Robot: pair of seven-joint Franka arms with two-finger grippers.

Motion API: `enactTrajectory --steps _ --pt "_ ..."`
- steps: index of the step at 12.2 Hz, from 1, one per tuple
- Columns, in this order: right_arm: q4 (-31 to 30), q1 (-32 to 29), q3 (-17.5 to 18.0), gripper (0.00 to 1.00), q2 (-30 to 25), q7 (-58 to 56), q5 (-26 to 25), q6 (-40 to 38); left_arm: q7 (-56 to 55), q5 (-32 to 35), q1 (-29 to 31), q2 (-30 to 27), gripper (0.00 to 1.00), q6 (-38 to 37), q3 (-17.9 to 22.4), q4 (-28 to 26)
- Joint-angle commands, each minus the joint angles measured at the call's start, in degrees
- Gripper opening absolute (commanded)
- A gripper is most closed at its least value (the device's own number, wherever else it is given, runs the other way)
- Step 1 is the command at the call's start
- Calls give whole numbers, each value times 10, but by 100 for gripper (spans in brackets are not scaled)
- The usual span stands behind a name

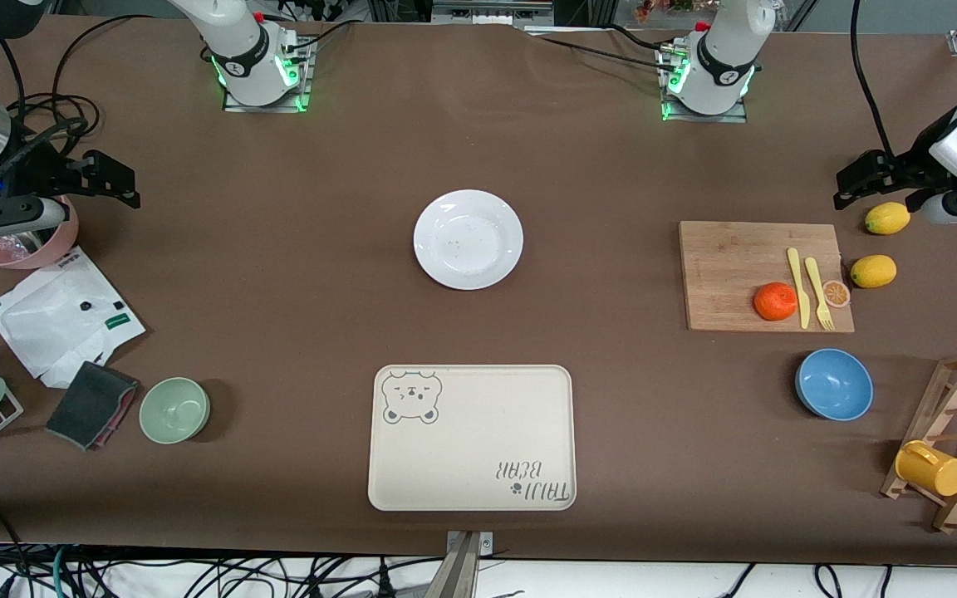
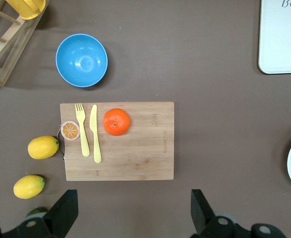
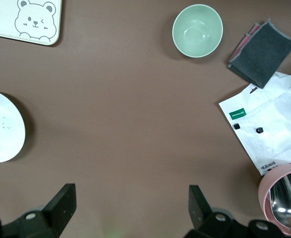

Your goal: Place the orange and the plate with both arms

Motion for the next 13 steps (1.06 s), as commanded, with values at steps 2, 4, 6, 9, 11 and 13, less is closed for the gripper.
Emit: enactTrajectory --steps 2,4,6,9,11,13 --pt "13 -3 2 100 5 3 -7 -12 -1 -12 2 8 100 -8 -1 3" --pt "13 -2 2 100 5 4 -7 -12 1 -13 2 10 100 -8 -1 3" --pt "13 -3 2 100 5 4 -7 -12 2 -12 3 14 100 -8 -1 3" --pt "13 -3 2 100 5 4 -7 -12 2 -7 3 52 100 -8 1 5" --pt "13 -3 2 100 5 3 -7 -13 3 10 3 77 100 -6 1 4" --pt "12 -3 2 100 5 3 -7 -13 4 33 3 100 100 -2 1 -4"
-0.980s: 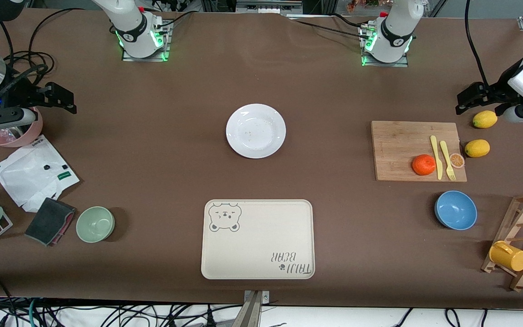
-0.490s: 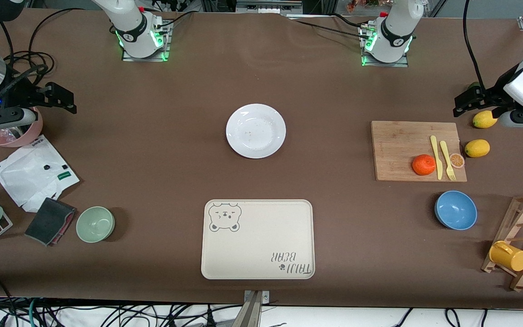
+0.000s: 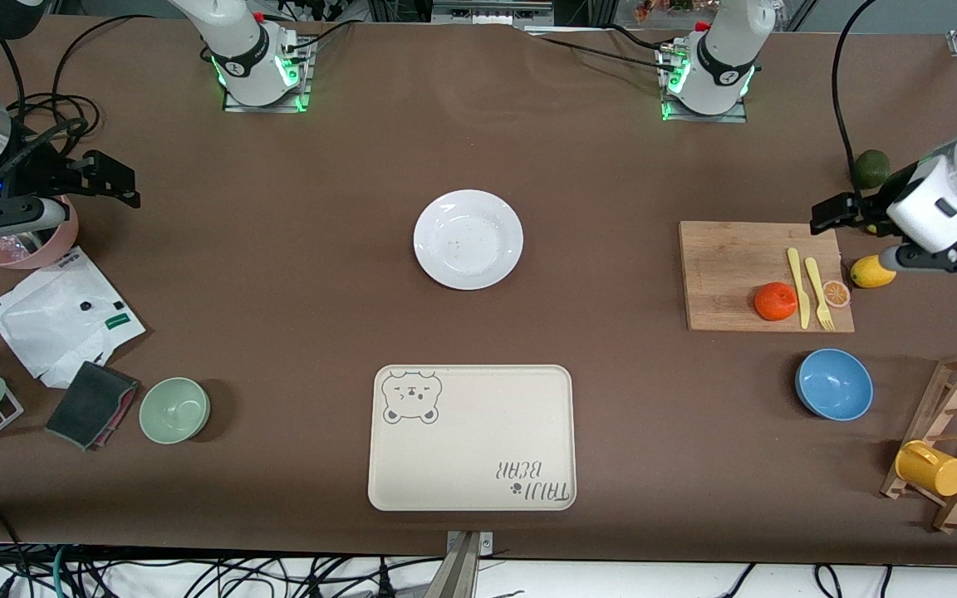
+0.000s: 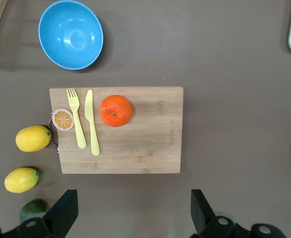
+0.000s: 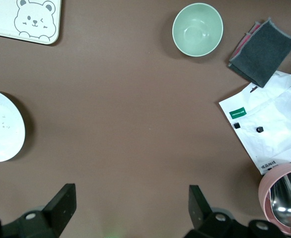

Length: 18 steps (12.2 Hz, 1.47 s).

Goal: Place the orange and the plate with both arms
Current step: 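Reach the left gripper down to the orange on the cutting board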

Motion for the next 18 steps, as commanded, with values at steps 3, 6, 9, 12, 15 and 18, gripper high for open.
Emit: enactTrajectory --steps 3,6,9,12,15,18 --pt "12 -3 2 100 5 2 -7 -14 10 19 19 78 100 69 -1 -9" --pt "9 -3 2 100 5 2 -7 -14 11 51 20 95 100 185 -1 -96" --pt "9 -3 2 100 5 2 -7 -14 11 57 36 98 100 362 0 -214" --pt "9 -2 2 100 5 2 -7 -14 12 101 64 133 100 459 -1 -246" --pt "9 -3 2 100 4 1 -7 -15 15 101 66 144 100 469 -3 -257" --pt "9 -3 2 100 4 1 -7 -15 15 94 68 155 100 470 -3 -257"
